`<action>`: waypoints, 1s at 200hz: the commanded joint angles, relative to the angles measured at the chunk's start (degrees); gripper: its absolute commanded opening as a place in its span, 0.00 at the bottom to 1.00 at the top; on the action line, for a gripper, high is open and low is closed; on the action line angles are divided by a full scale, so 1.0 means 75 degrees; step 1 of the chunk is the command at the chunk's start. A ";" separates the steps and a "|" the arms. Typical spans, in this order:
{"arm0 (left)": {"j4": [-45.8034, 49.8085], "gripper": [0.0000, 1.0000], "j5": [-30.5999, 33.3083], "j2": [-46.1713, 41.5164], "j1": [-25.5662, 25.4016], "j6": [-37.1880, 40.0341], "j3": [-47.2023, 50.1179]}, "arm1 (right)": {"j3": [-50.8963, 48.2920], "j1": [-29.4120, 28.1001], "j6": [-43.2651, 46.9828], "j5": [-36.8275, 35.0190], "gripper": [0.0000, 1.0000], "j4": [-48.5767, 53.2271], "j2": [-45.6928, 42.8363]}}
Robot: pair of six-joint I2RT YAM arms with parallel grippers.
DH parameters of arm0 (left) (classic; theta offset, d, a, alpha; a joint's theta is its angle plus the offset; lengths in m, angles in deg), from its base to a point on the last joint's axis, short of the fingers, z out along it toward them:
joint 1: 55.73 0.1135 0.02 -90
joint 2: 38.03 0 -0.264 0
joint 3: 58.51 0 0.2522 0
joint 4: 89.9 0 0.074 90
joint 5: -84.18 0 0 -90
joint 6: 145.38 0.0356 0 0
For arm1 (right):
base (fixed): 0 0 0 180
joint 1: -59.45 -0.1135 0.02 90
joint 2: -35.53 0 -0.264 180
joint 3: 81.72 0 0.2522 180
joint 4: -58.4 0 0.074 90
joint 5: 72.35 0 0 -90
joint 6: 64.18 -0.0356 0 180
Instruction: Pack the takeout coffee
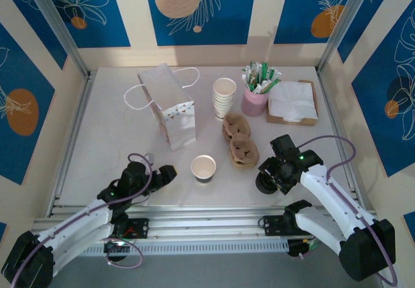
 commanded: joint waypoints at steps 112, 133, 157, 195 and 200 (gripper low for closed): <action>0.0057 0.77 -0.0084 -0.0045 -0.0084 0.0091 -0.0118 | -0.0195 0.0043 0.0088 -0.0090 0.80 -0.0038 -0.0084; 0.0031 0.77 -0.0101 -0.0039 -0.0094 0.0083 -0.0111 | -0.0234 0.0043 0.0065 -0.0077 0.80 -0.0056 -0.0064; 0.0054 0.77 -0.0117 -0.0042 -0.0088 0.0097 -0.0108 | -0.0245 0.0043 0.0076 -0.0101 0.80 -0.0038 -0.0053; 0.0078 0.77 -0.0093 -0.0050 -0.0094 0.0104 -0.0108 | -0.0107 0.0040 0.0082 -0.0218 0.74 0.0178 -0.0086; 0.0083 0.77 -0.0091 -0.0050 -0.0093 0.0104 -0.0109 | -0.0067 0.0044 0.0097 -0.0226 0.73 0.0190 -0.0098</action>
